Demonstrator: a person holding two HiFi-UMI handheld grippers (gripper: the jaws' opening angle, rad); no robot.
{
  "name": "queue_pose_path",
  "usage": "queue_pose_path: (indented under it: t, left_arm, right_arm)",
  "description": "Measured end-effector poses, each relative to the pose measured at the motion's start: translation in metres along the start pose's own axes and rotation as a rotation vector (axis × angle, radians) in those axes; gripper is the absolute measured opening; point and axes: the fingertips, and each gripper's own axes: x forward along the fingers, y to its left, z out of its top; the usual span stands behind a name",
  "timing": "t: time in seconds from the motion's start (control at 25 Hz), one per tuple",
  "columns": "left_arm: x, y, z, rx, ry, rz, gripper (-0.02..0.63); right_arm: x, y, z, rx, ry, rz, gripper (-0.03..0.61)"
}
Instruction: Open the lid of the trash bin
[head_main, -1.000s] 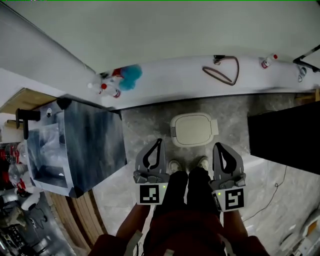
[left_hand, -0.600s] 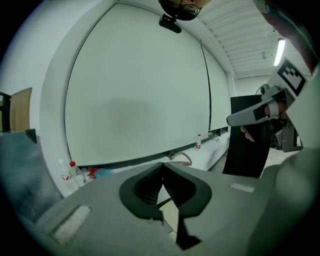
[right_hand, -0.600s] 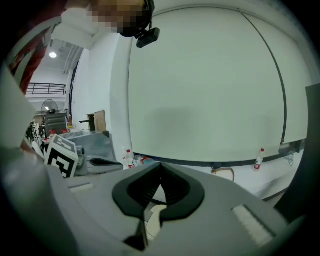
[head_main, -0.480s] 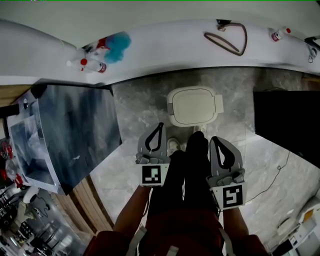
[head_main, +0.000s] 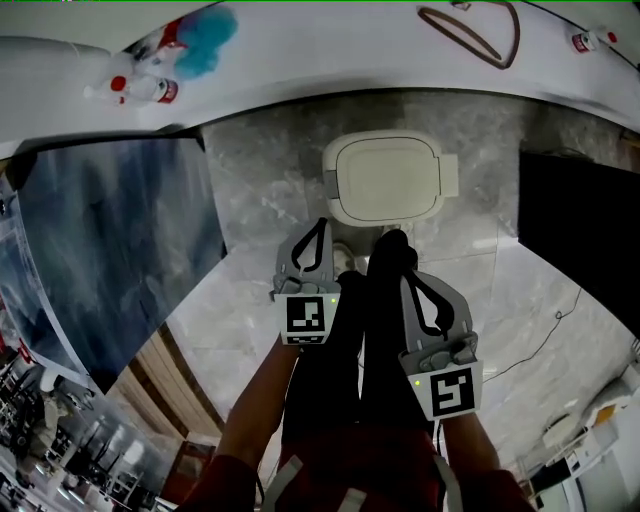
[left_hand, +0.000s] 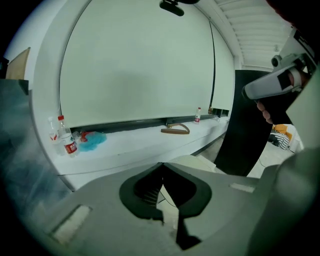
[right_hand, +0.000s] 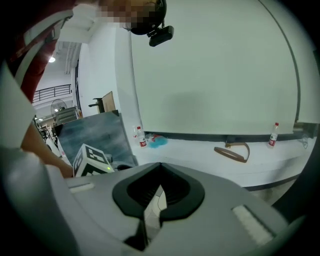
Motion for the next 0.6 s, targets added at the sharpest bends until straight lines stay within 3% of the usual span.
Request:
queue_pose_path:
  t: [0.6]
  left_arm:
    - [0.072,0.008,-0.088,-0.095,0.168,0.02,0.003]
  right_arm:
    - [0.018,0.008,-0.059,0.066,0.109,0.09,0.0]
